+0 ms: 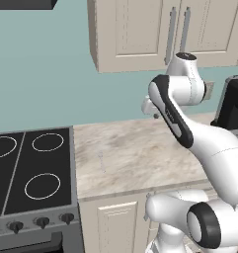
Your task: Take the fork and place it on the left side of the plate. Then take the spoon and place it on the right side of the plate. Make sure they're directly next to the plate.
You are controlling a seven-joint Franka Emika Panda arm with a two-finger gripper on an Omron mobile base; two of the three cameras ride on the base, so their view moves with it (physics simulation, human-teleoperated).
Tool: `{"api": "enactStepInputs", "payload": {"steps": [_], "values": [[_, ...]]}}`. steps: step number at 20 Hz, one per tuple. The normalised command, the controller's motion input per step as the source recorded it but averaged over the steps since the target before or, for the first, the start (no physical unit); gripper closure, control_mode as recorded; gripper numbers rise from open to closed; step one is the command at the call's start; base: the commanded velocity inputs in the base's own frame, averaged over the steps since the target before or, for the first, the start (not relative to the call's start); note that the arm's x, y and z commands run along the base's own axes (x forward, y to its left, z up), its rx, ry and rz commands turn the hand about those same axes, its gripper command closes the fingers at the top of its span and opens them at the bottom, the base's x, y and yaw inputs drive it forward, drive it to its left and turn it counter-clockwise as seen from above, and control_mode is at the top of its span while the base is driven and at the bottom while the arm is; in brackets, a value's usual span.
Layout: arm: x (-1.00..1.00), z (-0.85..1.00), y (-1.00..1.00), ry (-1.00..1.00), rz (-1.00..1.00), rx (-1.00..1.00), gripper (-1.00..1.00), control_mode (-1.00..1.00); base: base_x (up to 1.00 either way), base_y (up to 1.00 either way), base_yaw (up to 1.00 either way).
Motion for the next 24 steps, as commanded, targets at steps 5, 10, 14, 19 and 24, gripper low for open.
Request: {"api": "enactStepInputs", "payload": {"steps": [5, 10, 14, 19, 24], "values": [[-0.02, -0.26, -0.14, 0.02, 0.02, 0.0, -1.0, -1.0, 0.0, 0.0, 0.0], [0.03, -0.53, -0.9, 0.14, -0.04, 0.0, -1.0, -1.0, 0.0, 0.0, 0.0], [0.17, -0.43, -1.0, 0.23, -0.02, 0.0, -1.0, -1.0, 0.0, 0.0, 0.0], [0.07, -0.49, -0.98, 0.19, -0.01, 0.0, -1.0, -1.0, 0.0, 0.0, 0.0], [-0.04, -0.59, -0.57, 0.05, 0.0, -0.02, -1.0, -1.0, 0.0, 0.0, 0.0]]}}
